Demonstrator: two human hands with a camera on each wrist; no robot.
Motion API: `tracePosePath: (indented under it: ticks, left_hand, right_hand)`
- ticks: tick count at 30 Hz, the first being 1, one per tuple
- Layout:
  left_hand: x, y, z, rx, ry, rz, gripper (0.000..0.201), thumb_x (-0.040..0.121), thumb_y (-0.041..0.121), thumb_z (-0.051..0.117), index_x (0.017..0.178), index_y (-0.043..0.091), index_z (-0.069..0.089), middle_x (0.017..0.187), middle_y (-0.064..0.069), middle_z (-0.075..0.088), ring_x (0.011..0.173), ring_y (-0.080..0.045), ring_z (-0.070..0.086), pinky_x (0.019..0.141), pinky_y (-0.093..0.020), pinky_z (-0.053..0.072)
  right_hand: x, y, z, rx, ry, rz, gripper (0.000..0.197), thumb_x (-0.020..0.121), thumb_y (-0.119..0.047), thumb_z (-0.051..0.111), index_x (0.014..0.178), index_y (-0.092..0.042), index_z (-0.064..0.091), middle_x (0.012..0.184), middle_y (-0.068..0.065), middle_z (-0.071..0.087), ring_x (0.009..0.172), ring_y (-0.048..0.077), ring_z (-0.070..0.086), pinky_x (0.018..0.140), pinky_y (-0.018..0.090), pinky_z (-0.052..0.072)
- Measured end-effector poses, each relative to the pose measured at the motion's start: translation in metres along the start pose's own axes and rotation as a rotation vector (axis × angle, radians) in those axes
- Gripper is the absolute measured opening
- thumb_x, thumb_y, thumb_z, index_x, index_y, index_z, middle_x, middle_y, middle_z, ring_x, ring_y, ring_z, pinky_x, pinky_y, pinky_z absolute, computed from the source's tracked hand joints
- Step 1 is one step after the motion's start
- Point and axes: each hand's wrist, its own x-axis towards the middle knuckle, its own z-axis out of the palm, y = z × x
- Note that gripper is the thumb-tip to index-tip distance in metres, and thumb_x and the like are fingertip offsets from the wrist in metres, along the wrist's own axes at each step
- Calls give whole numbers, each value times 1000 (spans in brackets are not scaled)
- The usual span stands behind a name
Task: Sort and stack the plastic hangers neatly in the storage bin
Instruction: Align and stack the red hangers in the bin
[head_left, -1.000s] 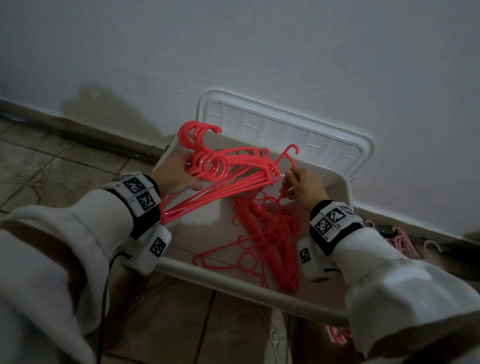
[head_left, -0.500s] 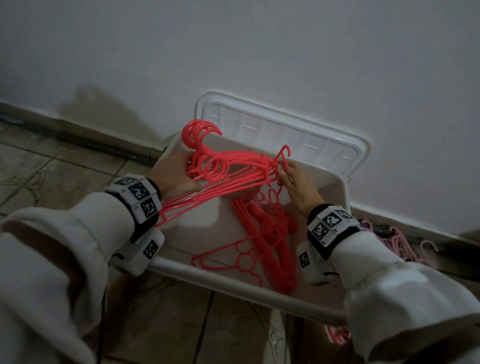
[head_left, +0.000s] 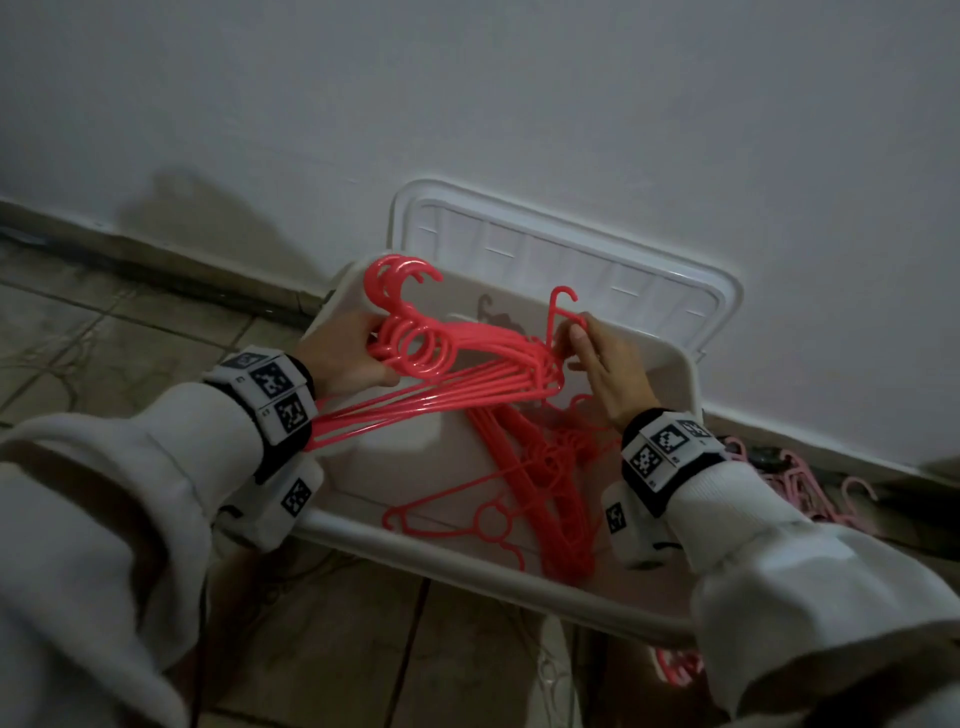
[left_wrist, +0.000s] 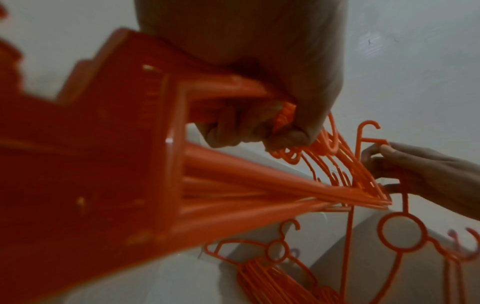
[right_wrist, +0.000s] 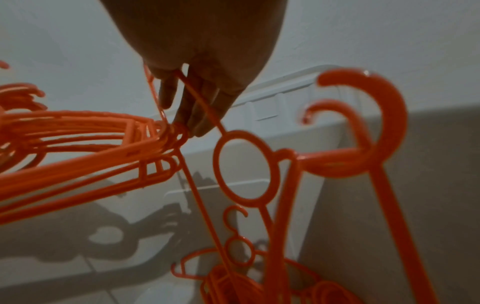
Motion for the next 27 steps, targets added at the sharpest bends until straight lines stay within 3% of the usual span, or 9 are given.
tracePosePath:
  ticks: [2, 5, 8, 12, 15, 18, 20, 22, 27]
  left_hand:
    - [2, 2, 2, -19, -35, 1, 25, 69, -14, 69, 74, 5, 52, 64, -1, 48, 57, 2, 52, 61, -6, 40]
    - [0, 8, 4, -101, -56, 33, 28, 72, -9, 71, 89, 6, 56, 73, 6, 53, 59, 19, 53, 61, 2, 39]
    - [-1, 6, 4, -89, -25, 73, 33, 68, -2, 76, 94, 3, 57, 82, -4, 59, 65, 6, 57, 64, -7, 41]
    - [1, 1, -2, -146, 60, 64, 58, 48, 28, 68, 97, -2, 60, 89, -21, 66, 81, -28, 62, 81, -40, 48]
    - [3, 1, -4, -207, 10, 27, 69, 37, 36, 74, 101, 13, 61, 96, -9, 69, 90, -22, 65, 87, -29, 51]
    - [1, 2, -2, -228, 5, 79, 51, 52, 7, 88, 89, 26, 58, 87, 9, 63, 77, 4, 64, 74, -9, 47]
    - [-1, 3, 1, -261, 6, 105, 46, 51, 19, 89, 87, 29, 62, 87, 10, 66, 79, 3, 65, 80, -20, 50]
    - [-2, 3, 1, -272, 11, 102, 52, 43, 47, 88, 87, 29, 66, 87, 5, 71, 85, -16, 68, 82, -35, 55]
    - [1, 7, 4, -319, -49, 116, 43, 52, 50, 82, 85, 27, 67, 88, 1, 71, 83, -10, 65, 83, -27, 50]
  right_hand:
    - [0, 0, 0, 14, 0, 48, 24, 101, -24, 33, 93, -19, 55, 75, 1, 62, 69, 14, 61, 69, 25, 49]
    - [0, 0, 1, 130, -15, 247, 29, 101, -26, 32, 90, -11, 56, 68, 4, 59, 49, 10, 56, 47, 17, 46]
    - [0, 9, 1, 130, 6, 400, 34, 101, -19, 32, 81, -4, 55, 70, 13, 62, 37, 6, 56, 43, 22, 49]
    - [-1, 16, 5, 235, -21, 625, 44, 101, -18, 30, 67, -1, 52, 55, 14, 64, 31, 12, 55, 39, 24, 49]
    - [0, 4, 8, 544, -5, 719, 39, 100, -15, 34, 66, -5, 48, 40, 3, 51, 25, 6, 43, 29, 9, 31]
    - [-1, -11, 9, 598, -78, 681, 22, 92, -6, 48, 72, -13, 55, 67, 2, 52, 42, 4, 38, 31, 9, 26]
    - [-1, -16, 10, 595, -100, 672, 16, 88, -8, 53, 75, -16, 59, 77, -1, 55, 54, 5, 35, 33, 10, 27]
    - [1, -15, 13, 608, -46, 681, 13, 89, -18, 56, 77, -17, 61, 82, -3, 59, 54, 4, 36, 35, 11, 26]
    - [4, -6, 16, 614, 105, 721, 14, 86, -18, 62, 74, -16, 56, 75, -1, 59, 37, 0, 42, 34, 10, 25]
